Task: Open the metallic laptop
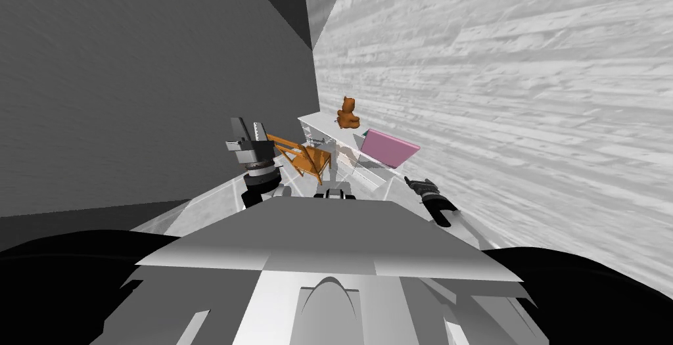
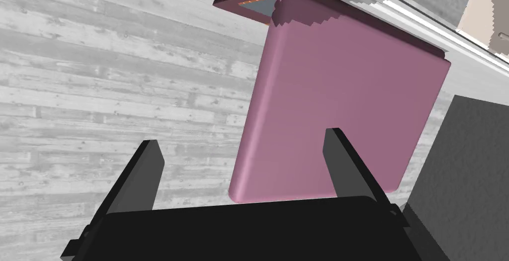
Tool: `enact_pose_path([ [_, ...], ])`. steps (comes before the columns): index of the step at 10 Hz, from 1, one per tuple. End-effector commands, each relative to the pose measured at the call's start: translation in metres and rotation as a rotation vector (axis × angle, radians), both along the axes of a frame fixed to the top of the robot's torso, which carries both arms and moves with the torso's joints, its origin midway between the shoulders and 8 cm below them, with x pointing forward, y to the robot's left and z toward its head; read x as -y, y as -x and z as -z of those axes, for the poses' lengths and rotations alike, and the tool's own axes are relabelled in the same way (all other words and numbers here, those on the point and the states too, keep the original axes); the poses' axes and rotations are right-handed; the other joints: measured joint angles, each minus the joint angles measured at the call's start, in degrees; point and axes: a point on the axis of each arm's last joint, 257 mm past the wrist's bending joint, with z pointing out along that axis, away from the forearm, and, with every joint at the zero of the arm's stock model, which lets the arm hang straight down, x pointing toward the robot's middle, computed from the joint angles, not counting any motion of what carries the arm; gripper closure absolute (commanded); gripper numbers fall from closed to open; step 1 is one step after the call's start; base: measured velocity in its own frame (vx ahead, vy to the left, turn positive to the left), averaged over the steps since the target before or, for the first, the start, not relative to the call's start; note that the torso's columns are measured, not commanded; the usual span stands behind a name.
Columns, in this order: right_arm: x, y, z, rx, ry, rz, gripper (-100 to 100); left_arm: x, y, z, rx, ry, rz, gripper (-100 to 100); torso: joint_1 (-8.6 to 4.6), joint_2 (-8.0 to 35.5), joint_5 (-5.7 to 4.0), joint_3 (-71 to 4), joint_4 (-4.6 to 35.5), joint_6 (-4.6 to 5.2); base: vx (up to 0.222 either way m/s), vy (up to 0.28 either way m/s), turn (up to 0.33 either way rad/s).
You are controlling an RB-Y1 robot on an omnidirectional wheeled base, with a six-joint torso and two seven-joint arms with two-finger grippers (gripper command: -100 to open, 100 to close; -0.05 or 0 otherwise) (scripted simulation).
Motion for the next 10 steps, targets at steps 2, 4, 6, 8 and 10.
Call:
enact_pose_path([
  [2,0.058,0.018,-0.013,-0.112,0.240,0.034,-100,0.000,0.000,0.000,0.000,0.000,0.000,0,-0.14,0.1,-0.04,0.1,0.0,0.03,0.019,0.085,0.077],
  [4,0.098,0.028,-0.031,-0.186,0.409,0.053,-100,0.000,0.000,0.000,0.000,0.000,0.000,0,-0.08,0.0,-0.03,0.0,0.0,0.00,0.050,0.109,0.184],
  [6,0.115,0.032,-0.042,-0.218,0.488,0.061,-100,0.000,0.000,0.000,0.000,0.000,0.000,0,-0.06,0.0,0.00,0.0,0.0,0.01,0.043,0.079,0.098],
  [8,0.144,0.038,-0.065,-0.273,0.630,0.075,-100,0.000,0.000,0.000,0.000,0.000,0.000,0,-0.19,0.1,-0.07,0.1,0.0,-0.01,0.034,0.072,0.108],
  [10,0.166,0.040,-0.087,-0.315,0.749,0.083,-100,0.000,0.000,0.000,0.000,0.000,0.000,0,-0.03,0.0,0.00,0.0,0.0,0.00,0.048,0.077,0.136],
])
